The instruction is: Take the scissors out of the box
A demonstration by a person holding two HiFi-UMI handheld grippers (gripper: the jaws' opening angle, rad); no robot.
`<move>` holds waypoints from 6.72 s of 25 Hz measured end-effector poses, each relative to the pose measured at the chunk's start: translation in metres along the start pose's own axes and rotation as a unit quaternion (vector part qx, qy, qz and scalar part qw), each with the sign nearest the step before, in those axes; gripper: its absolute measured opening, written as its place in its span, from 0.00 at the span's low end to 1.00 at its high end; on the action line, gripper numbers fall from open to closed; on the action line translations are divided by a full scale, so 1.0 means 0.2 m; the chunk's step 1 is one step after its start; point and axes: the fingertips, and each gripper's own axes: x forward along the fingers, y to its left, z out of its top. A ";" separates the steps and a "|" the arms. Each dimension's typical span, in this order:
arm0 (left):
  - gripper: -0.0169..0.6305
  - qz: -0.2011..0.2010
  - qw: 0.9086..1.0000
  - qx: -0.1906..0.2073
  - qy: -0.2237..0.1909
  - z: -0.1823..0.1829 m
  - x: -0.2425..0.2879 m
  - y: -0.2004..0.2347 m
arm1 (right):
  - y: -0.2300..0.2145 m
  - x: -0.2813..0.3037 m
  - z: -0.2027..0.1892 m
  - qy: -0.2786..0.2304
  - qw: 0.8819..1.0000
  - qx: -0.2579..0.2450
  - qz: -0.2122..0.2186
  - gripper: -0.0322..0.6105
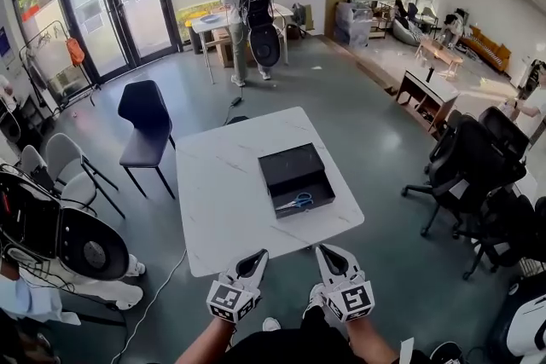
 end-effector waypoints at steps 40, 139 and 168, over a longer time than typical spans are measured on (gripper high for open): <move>0.04 0.118 0.993 -0.001 0.022 0.05 0.75 0.17 | -0.63 0.54 -0.09 0.032 0.979 -0.013 0.202 0.06; 0.04 0.178 0.980 -0.071 0.060 -0.25 0.69 0.80 | -0.60 1.17 -1.11 0.382 0.731 -0.364 0.433 0.19; 0.04 0.142 0.988 -0.046 0.028 -0.03 0.80 0.61 | -0.72 1.12 -0.13 0.002 0.989 0.054 0.141 0.19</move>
